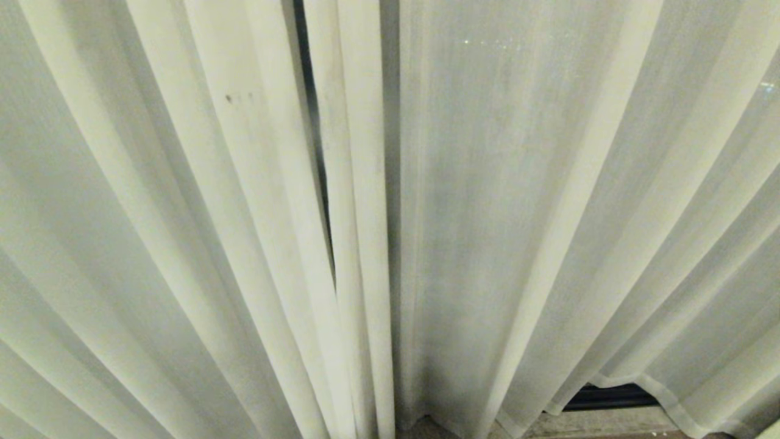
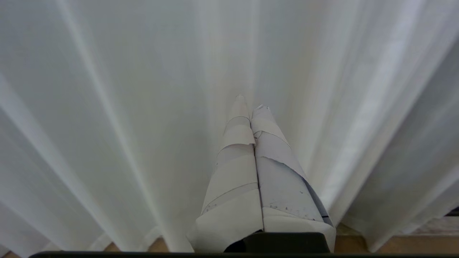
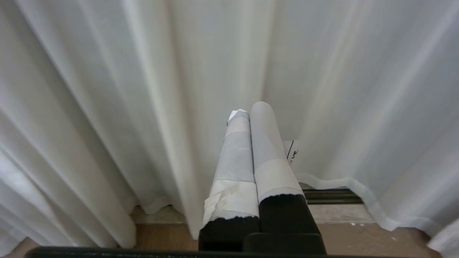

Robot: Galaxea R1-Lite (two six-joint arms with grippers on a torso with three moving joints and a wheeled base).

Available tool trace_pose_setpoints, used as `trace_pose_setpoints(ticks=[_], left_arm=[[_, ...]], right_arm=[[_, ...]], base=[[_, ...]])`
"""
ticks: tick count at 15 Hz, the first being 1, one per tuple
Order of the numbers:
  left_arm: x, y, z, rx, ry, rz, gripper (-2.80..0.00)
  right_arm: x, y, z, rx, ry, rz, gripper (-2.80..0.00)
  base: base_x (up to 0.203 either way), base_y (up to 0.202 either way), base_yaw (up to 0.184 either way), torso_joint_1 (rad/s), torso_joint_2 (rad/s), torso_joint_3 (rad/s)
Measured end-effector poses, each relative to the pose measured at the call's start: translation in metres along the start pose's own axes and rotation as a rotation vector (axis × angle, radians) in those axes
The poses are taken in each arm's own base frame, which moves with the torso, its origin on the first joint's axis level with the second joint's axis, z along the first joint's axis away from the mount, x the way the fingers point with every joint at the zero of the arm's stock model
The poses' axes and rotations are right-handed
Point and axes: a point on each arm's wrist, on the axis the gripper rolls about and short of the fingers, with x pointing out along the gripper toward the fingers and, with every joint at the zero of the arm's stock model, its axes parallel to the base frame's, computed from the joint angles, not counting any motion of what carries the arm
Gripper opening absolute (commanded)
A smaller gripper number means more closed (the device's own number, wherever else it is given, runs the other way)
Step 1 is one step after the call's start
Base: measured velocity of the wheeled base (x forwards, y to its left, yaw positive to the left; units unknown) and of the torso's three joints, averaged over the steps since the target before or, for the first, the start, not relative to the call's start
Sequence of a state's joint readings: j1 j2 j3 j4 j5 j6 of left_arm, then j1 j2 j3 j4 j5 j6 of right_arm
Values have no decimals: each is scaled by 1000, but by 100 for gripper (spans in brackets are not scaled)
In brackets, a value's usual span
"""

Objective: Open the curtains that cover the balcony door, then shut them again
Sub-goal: Close the outer curtains on both sides

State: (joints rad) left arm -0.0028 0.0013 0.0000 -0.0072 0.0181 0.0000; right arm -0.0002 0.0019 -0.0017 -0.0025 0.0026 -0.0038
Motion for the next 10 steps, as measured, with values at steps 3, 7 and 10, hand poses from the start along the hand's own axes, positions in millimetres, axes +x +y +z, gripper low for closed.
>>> trace_pose_setpoints(ticks=[3,7,10], left_arm=[[0,0,0,0,0,1,-280],[0,0,0,0,0,1,-280],[0,0,0,0,0,1,-280]], right_arm=[[0,0,0,0,0,0,-280],[0,0,0,0,0,0,-280],[0,0,0,0,0,0,-280]], base=[[0,193,3,4,2,5],[0,189,2,3,2,1],[0,192,2,1,2,2]])
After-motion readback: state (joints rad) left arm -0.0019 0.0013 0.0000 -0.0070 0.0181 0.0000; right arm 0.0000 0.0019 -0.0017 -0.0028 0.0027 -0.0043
